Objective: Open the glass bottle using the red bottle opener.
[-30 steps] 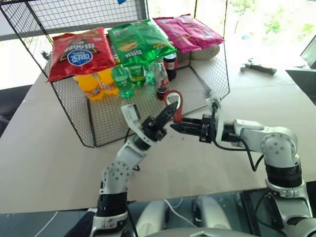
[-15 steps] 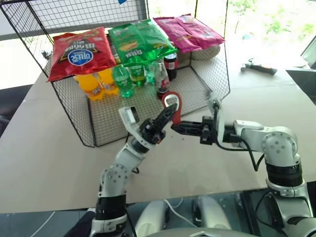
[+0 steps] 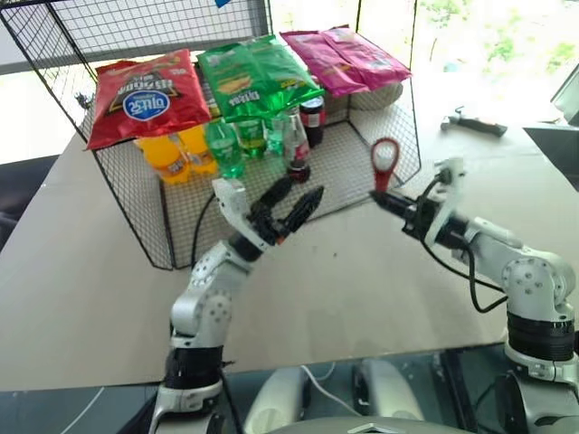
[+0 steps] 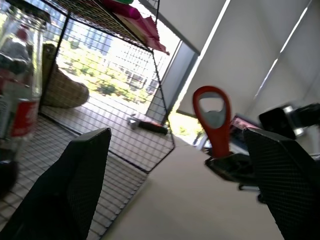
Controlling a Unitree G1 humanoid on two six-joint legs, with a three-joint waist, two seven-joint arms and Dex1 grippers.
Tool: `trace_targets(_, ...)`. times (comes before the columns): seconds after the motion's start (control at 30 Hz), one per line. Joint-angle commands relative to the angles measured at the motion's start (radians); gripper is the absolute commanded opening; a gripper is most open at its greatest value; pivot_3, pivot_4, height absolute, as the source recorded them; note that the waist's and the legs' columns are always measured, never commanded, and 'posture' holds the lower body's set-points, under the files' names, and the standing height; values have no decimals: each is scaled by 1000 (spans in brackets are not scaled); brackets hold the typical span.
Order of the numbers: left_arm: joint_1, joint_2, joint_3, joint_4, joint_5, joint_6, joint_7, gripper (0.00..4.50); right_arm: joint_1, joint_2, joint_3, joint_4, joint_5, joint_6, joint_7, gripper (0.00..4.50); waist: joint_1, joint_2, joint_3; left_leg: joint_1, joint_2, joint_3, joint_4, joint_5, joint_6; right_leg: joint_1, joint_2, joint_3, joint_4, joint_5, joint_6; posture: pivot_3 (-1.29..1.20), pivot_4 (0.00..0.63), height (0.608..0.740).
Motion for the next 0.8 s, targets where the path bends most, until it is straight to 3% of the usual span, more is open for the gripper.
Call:
trace_targets(0.03,-77,0,-18,133,210,-168,105,4422,-1,-12,36,-31,-168,-157,-26,0,0,0,0,0,0,0,0,0,0,0,0,0,0,0,0,0,150,735)
trace_targets(0.17,-199,-13,-5,300,297,-242,188,4422,-3,1,75,-15,-298,-271,-38,0,-1,0,0,-1,0,0,0,0,0,-1,0,0,0,0,0,0,150,735)
trace_targets(0.8,-614,-27,37,1031,440,-556,334,4422,60,51,109,-70,-378,-296,-25,0,-2,-1,0,-10,-1,2,-1,0,0,-11,0,-1,3,0,0,0,150,735)
